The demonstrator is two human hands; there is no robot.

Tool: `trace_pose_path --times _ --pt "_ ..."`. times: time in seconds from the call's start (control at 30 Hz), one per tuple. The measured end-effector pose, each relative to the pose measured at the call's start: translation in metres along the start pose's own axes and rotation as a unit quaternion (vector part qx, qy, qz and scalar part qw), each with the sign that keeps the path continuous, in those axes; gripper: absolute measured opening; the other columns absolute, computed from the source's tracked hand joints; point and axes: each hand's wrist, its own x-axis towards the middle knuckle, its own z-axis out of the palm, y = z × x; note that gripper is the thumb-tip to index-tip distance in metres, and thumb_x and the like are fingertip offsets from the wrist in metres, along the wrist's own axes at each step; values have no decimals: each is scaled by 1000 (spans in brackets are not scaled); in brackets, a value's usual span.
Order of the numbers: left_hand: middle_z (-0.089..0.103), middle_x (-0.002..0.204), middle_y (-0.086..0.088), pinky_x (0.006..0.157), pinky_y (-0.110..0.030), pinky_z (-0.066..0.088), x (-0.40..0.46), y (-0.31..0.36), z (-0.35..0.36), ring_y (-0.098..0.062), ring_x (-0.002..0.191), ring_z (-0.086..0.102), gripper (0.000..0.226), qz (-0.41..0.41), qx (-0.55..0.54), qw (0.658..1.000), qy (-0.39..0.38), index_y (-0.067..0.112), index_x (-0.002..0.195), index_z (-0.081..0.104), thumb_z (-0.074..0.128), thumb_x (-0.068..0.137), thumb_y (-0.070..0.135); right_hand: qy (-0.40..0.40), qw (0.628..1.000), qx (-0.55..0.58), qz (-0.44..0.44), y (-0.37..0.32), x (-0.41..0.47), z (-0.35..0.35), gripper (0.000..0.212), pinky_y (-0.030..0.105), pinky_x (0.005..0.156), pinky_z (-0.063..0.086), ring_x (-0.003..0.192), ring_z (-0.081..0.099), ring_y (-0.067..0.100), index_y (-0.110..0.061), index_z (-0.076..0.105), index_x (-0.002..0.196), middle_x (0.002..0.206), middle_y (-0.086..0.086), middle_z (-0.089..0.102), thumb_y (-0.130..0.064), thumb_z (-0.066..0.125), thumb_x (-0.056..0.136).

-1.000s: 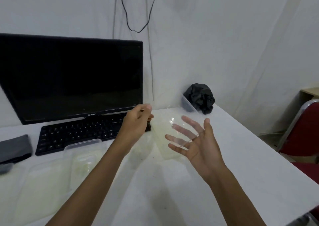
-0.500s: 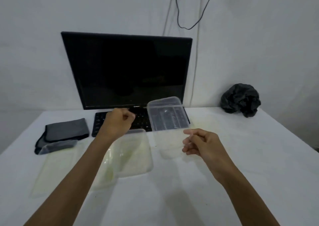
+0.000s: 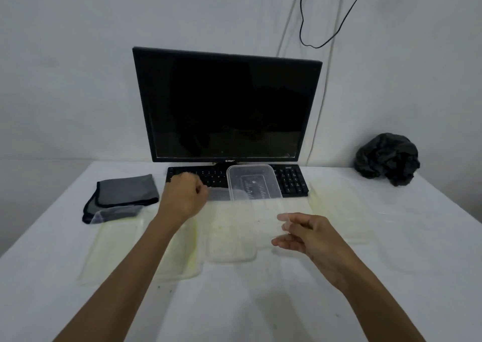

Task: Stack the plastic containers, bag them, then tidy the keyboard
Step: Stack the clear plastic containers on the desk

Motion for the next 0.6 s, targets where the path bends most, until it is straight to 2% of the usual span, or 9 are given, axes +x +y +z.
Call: trace_pose_path --times 0.1,0.2,0.3,0.43,0.53,0.6 --pt "72 76 -5 74 -42 62 1 11 -9 -22 73 70 19 2 -83 996 24 11 86 69 64 103 20 -6 1000 1 6 3 0 4 26 29 80 66 93 82 34 -4 70 131 93 19 83 -1 57 109" --pt "73 78 -5 67 -28 56 4 21 -18 -18 73 71 15 8 -122 990 69 13 92 70 64 104 20 -6 1000 4 -7 3 -1 10 27 28 83 66 94 83 32 -5 69 134 104 22 82 -4 59 109" --pt "73 82 -5 67 -23 51 5 28 -24 -16 76 69 10 1 -170 983 74 16 96 70 66 104 20 0 1000 7 -25 2 -2 16 28 32 88 66 94 83 31 -6 69 136 115 19 80 -8 60 109" --pt "74 84 -6 71 -27 57 2 32 -23 -19 79 71 13 -17 -211 975 69 19 91 68 66 104 20 0 999 -27 -36 1 -2 23 30 44 105 60 93 83 27 -9 70 137 99 12 84 -17 62 109" --pt "75 86 -7 77 -35 63 1 31 -22 -22 82 75 11 -40 -242 967 70 18 91 70 68 102 18 8 999 -35 -40 3 -4 26 26 40 95 65 90 83 27 -10 73 132 101 11 84 -15 65 107" --pt "77 87 -6 71 -31 65 0 33 -22 -19 78 78 12 -54 -272 959 66 16 91 71 69 102 16 15 998 -39 -44 4 -4 28 24 40 90 67 90 83 26 -10 77 127 104 6 84 -14 67 106"
